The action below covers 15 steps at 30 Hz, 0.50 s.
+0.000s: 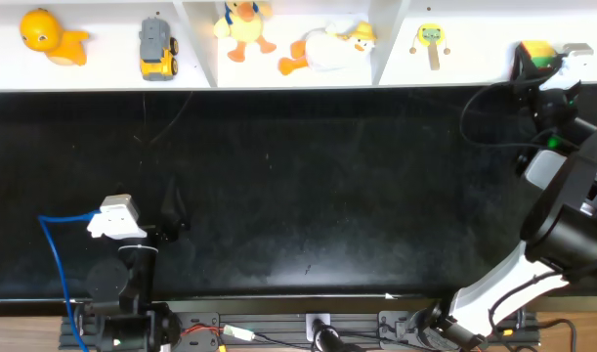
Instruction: Store Toys
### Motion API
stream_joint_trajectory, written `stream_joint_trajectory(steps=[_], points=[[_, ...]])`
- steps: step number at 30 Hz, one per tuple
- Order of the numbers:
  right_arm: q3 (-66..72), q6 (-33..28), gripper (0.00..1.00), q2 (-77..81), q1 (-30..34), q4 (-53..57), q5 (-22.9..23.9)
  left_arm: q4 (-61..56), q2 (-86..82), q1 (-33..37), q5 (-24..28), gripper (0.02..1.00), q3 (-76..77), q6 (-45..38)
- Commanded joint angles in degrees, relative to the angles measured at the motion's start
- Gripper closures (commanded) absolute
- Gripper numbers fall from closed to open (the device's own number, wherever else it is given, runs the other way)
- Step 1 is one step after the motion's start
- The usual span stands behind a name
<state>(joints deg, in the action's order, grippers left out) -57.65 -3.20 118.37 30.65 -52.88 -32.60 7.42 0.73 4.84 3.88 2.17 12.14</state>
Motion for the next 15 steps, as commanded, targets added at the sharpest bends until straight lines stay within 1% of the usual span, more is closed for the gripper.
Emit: stream_joint_trajectory(steps=[1, 4, 5, 8, 9, 11, 12, 13, 15], points=[[-2.1, 0.5, 0.956, 0.4, 0.0, -0.3, 0.7, -0.3, -0.6, -0.4, 0.3, 0.020, -0.5, 1.2], [-2.1, 0.5, 0.956, 0.4, 0.0, 0.7, 0.7, -0.3, -0.6, -0.4, 0.3, 0.020, -0.5, 1.2], [-2.1, 0.5, 0.897, 0.4, 0.0, 1.3, 0.7, -0.3, -0.6, -0.4, 0.3, 0.020, -0.5, 1.2], [-2.1, 0.5, 0.652, 0.4, 0.0, 2.3, 0.6, -0.3, -0.6, -0.4, 0.3, 0.023, -0.5, 1.2], [-2.1, 0.7, 0.595, 0.4, 0.0, 2.5, 0.6, -0.3, -0.6, -0.4, 0.3, 0.020, -0.5, 1.2], [-2.1, 1.8, 0.373, 0.4, 0.0, 2.5, 0.6, -0.3, -0.6, -0.4, 0.3, 0.020, -0.5, 1.2], [-2.1, 2.3, 0.292, 0.4, 0.0, 2.5, 0.5, -0.3, -0.6, -0.4, 0.3, 0.023, -0.5, 1.2], [-2.1, 2.7, 0.001, 0.3, 0.0, 2.5, 0.5, -0.3, -0.6, -0.4, 0.3, 0.020, -0.5, 1.2], [-2.1, 4.6, 0.003, 0.0, 0.0, 2.8, 0.4, -0.3, -0.6, -0.4, 0.3, 0.020, -0.5, 1.2]])
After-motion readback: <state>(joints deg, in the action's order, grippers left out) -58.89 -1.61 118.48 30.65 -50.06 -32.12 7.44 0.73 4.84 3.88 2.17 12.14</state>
